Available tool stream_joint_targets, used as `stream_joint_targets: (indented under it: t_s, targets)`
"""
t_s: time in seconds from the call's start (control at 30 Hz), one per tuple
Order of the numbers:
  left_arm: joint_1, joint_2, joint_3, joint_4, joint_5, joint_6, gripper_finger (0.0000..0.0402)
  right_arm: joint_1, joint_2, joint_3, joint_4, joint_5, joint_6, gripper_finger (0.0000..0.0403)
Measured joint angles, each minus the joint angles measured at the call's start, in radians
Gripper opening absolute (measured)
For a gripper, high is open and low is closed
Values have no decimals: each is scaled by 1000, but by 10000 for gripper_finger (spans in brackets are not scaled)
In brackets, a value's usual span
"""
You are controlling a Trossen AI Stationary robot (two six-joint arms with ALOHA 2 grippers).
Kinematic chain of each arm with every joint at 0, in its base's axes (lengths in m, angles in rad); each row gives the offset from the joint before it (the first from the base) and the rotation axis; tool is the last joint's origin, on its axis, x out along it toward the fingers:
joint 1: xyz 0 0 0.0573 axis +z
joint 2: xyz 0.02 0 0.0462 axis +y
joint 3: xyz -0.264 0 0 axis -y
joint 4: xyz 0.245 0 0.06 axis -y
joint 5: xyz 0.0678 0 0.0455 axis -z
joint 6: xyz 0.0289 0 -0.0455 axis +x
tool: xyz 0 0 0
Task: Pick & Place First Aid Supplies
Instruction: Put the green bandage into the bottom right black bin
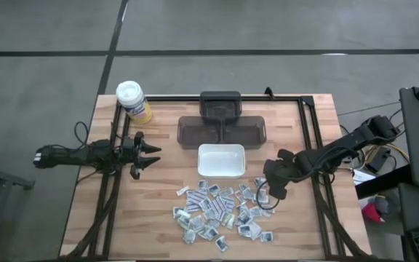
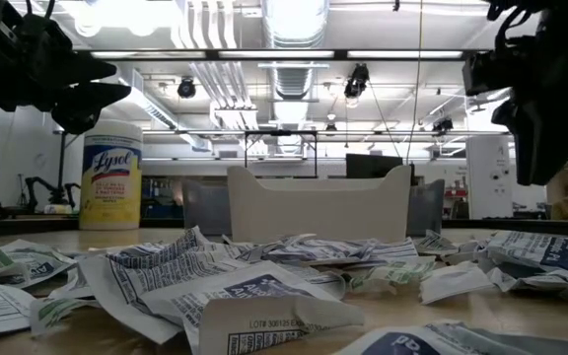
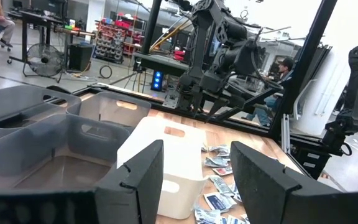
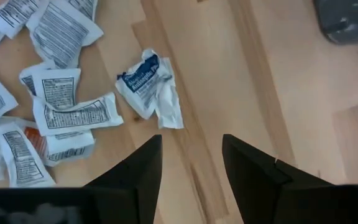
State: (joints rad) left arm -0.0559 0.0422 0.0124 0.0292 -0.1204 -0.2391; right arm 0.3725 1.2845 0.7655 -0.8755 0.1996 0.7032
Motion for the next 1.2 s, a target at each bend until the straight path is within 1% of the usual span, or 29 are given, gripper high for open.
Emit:
stream_joint_targets:
  t_s: [0.17,0.23,0.4,0.6,1.0,1.2]
  targets:
    - [0,0,0,0,1,-1,183,-25,33,-24,15,-101,71,167]
    - [0,0,0,0,1,-1,183,-38,44,-37,29,-124,123,167]
    - [0,0,0,0,2,-5,183,-77,53,-46,54,-130,274,167]
    - [0,0,0,0,2,-8,183,-113,59,-52,119,-158,402,167]
    - [0,0,0,-1,5,-8,183,-111,60,-64,127,-159,716,166]
    - [0,0,0,-1,5,-8,183,-111,60,-64,135,-174,823,160]
